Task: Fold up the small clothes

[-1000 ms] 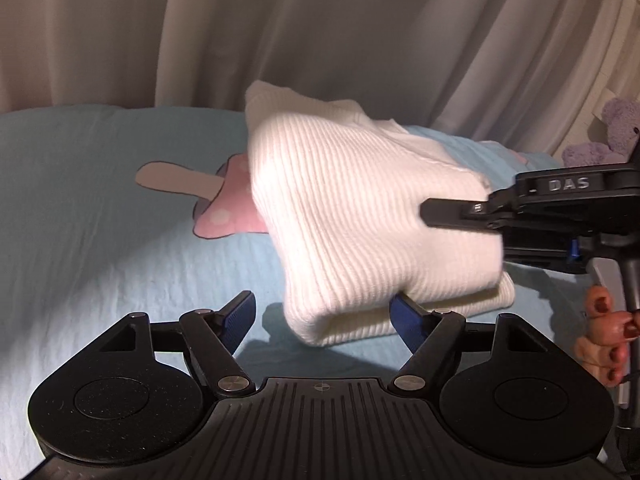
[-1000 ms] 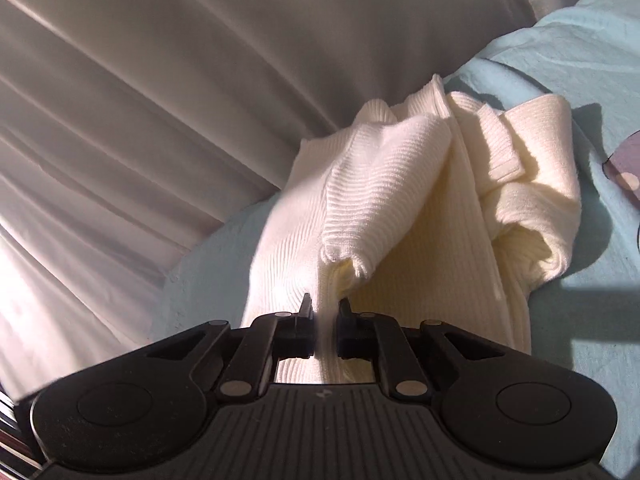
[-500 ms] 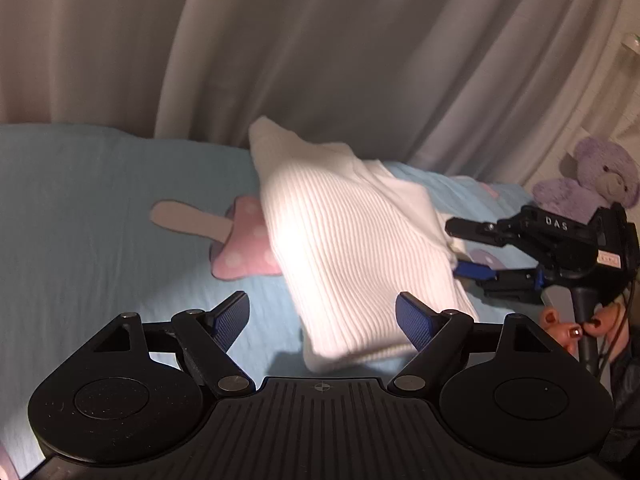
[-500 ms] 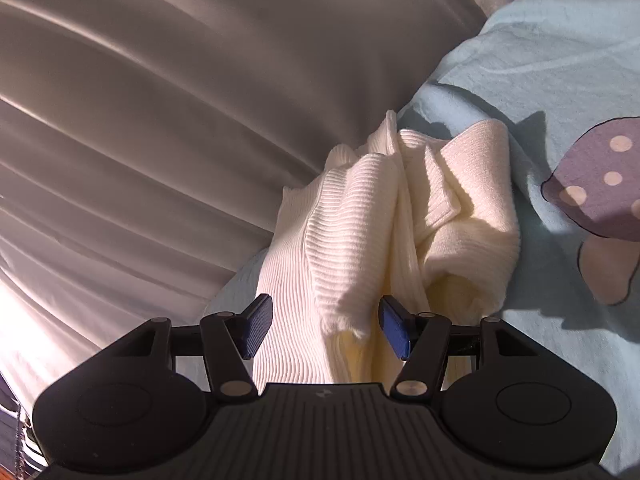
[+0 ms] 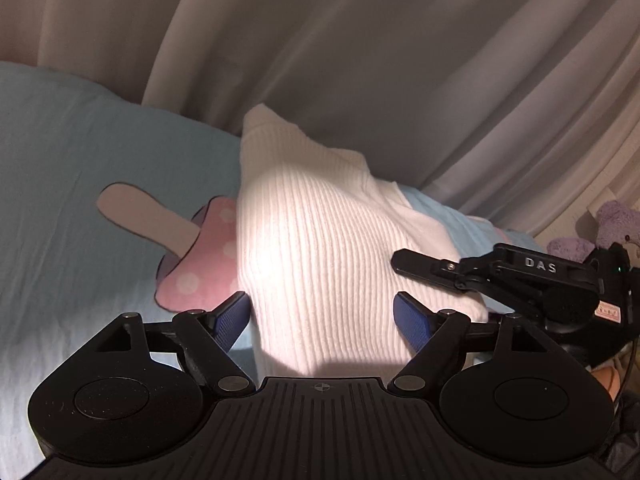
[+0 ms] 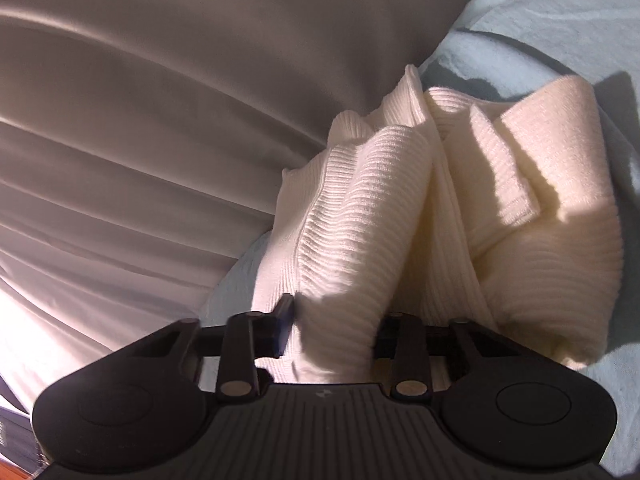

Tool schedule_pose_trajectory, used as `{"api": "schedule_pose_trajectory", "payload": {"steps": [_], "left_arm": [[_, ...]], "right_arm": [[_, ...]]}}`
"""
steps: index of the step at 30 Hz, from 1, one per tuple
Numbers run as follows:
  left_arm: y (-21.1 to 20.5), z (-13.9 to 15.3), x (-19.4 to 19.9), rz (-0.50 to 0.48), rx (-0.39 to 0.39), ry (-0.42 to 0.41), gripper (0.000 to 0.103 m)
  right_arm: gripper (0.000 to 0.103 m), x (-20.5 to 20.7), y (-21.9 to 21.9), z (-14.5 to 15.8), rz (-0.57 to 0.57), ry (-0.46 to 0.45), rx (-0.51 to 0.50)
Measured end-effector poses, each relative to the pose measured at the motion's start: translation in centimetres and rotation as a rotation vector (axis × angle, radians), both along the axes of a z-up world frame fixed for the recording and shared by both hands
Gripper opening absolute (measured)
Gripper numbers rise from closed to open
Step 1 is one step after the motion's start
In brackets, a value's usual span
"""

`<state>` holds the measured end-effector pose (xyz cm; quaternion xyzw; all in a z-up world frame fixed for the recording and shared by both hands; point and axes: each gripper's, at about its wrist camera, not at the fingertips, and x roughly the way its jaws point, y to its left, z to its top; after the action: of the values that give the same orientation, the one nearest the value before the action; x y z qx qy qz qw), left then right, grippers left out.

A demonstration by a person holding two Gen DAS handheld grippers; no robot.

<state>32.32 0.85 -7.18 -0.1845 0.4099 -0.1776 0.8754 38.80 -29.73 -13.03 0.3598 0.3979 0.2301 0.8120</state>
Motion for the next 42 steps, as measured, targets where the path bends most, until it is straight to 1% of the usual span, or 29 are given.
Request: {"api": "schedule_pose_trajectory", "payload": {"steps": [1,2,3,4,5,7,9,10,12,13,14,15,17,18,19,22,25,27,29,30,31,32,33,34,35,38,40,41,42], "left_arm": [[0.1,0.1,-0.5,-0.009,0.007,0.011,0.083],[0.2,0.4,-1.2,-0.023,0.021,0.006,0.083],[0.1,0.8,-2.0,-0.042,0.04,-0.011,0.083],[-0.1,1.2,-2.9,-0.069,0.078,-0.039,0.083],[-0.6,1.5,-3.7,-0.092,0.12,-0.057,0.084],[-1.6,1.9,-5.4,-0.148,0.191,-0.098,0.084],[-2.8,1.5,-6.5,-0.196,0.247,-0.123,0.085],[-3.6,1.0,-6.7,-0.214,0.284,-0.127,0.085],[-4.9,-0.1,-6.3,-0.202,0.339,-0.114,0.084],[-5.4,-0.7,-6.0,-0.186,0.358,-0.112,0.084],[-5.4,-1.2,-6.0,-0.171,0.386,-0.098,0.084],[-5.4,-1.4,-5.7,-0.158,0.402,-0.08,0.083],[-4.4,-1.5,-5.8,-0.127,0.353,-0.063,0.083],[-3.8,-1.4,-5.7,-0.112,0.327,-0.053,0.083],[-3.2,-1.4,-5.5,-0.094,0.305,-0.044,0.083],[-2.3,-1.1,-5.3,-0.054,0.248,-0.027,0.082],[-2.3,-1.2,-5.0,-0.047,0.23,-0.011,0.081],[-2.6,-1.1,-5.2,-0.048,0.233,-0.016,0.08],[-2.7,-1.1,-5.2,-0.046,0.227,-0.021,0.08],[-2.7,-1.1,-5.2,-0.045,0.224,-0.021,0.079],[-2.7,-1.1,-5.2,-0.041,0.223,-0.02,0.078],[-2.7,-1.0,-5.2,-0.037,0.224,-0.019,0.076],[-2.6,-1.0,-5.3,-0.032,0.225,-0.022,0.075],[-2.6,-0.9,-5.3,-0.025,0.229,-0.024,0.074],[-2.6,-0.8,-5.4,-0.022,0.231,-0.026,0.074],[-2.7,-0.7,-5.5,-0.03,0.229,-0.026,0.07],[-2.5,-0.5,-5.6,-0.027,0.223,-0.028,0.07],[-2.4,-0.4,-5.5,-0.022,0.215,-0.024,0.07],[-2.2,-0.4,-5.5,-0.02,0.204,-0.02,0.07]], "right_arm": [[0.017,-0.4,1.0,1.4,-0.002,-0.055,-0.126],[0.016,-1.0,2.1,3.0,-0.002,-0.125,-0.277],[0.015,-1.9,3.2,4.5,-0.007,-0.203,-0.424],[0.014,-2.7,4.1,5.7,-0.016,-0.271,-0.537],[0.014,-3.6,4.5,6.6,-0.027,-0.326,-0.615],[0.014,-4.9,4.4,7.4,-0.048,-0.383,-0.691],[0.014,-5.4,4.4,7.0,-0.054,-0.372,-0.771],[0.015,-5.1,4.2,6.3,-0.039,-0.337,-0.771],[0.016,-4.1,3.6,4.6,-0.032,-0.257,-0.734],[0.019,-3.8,3.2,3.9,-0.044,-0.261,-0.737],[0.025,-3.9,2.7,3.8,-0.062,-0.273,-0.727],[0.029,-4.6,2.0,4.0,-0.08,-0.272,-0.691],[0.04,-6.6,0.0,4.5,-0.108,-0.282,-0.587],[0.043,-7.5,-1.0,4.5,-0.128,-0.276,-0.529],[0.05,-8.5,-1.9,4.4,-0.151,-0.263,-0.468],[0.051,-11.8,-4.1,3.3,-0.182,-0.19,-0.267],[0.052,-14.0,-4.7,1.5,-0.186,-0.126,-0.106],[0.052,-14.3,-4.4,0.3,-0.181,-0.083,-0.052],[0.054,-14.3,-4.2,-0.3,-0.195,-0.052,-0.038],[0.054,-14.0,-4.2,-0.6,-0.206,-0.042,-0.021],[0.049,-13.7,-4.3,-0.8,-0.227,-0.028,-0.005],[0.036,-13.6,-4.3,-0.7,-0.246,-0.018,-0.004],[0.028,-13.6,-4.3,-0.5,-0.271,-0.01,-0.039],[0.018,-13.4,-4.1,-0.3,-0.292,-0.001,-0.105],[0.013,-13.5,-4.0,-0.2,-0.289,0.001,-0.142],[0.012,-13.8,-4.3,-0.4,-0.262,-0.006,-0.048],[0.012,-14.2,-4.8,-0.1,-0.272,-0.016,-0.034],[0.017,-14.3,-5.2,0.0,-0.272,-0.007,-0.02],[0.017,-14.6,-5.5,0.0,-0.267,0.004,0.005]]}}
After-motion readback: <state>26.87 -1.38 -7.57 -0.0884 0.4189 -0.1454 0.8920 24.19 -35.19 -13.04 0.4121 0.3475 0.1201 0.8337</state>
